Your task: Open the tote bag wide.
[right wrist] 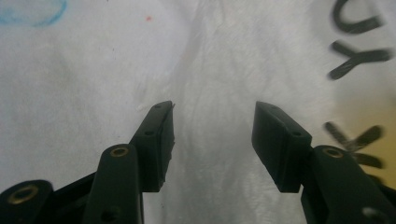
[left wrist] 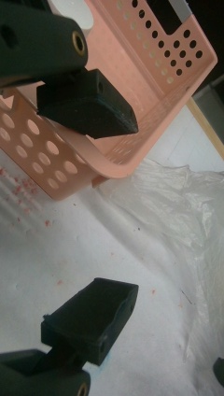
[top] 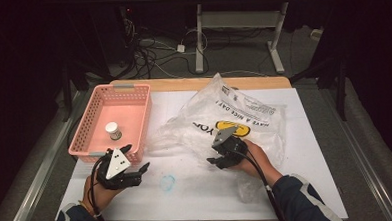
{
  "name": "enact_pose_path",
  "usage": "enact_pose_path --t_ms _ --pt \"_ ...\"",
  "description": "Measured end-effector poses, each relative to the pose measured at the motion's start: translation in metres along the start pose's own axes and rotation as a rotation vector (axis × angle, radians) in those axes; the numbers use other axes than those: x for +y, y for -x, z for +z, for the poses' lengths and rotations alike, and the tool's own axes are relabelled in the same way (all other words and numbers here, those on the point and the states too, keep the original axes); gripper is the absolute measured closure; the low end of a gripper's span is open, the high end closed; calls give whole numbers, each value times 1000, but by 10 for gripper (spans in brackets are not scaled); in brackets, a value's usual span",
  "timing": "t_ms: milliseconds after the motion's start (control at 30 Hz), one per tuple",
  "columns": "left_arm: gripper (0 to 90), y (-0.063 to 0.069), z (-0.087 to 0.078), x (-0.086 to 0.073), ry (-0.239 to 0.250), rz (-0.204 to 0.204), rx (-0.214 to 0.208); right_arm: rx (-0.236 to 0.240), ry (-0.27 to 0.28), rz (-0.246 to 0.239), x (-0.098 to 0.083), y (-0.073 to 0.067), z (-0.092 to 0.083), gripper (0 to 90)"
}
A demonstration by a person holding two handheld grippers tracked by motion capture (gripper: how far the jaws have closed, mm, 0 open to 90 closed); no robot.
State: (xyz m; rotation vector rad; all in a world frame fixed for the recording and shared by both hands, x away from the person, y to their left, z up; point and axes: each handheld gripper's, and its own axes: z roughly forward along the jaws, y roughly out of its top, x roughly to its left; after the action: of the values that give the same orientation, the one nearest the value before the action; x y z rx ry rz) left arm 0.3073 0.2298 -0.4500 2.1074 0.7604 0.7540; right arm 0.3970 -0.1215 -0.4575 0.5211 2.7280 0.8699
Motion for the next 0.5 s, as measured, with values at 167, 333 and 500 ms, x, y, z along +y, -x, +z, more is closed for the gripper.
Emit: enact_pose_path --t_ms 167,333,500 --pt "201 -1 0 -1 -4 1 -1 28 -19 5 -3 -1 10 610" --pt "201 -1 0 -1 -4 0 3 19 -19 17 -3 -2 9 872" --pt "201 -1 -1 0 -1 1 7 -19 49 69 0 3 -5 900"
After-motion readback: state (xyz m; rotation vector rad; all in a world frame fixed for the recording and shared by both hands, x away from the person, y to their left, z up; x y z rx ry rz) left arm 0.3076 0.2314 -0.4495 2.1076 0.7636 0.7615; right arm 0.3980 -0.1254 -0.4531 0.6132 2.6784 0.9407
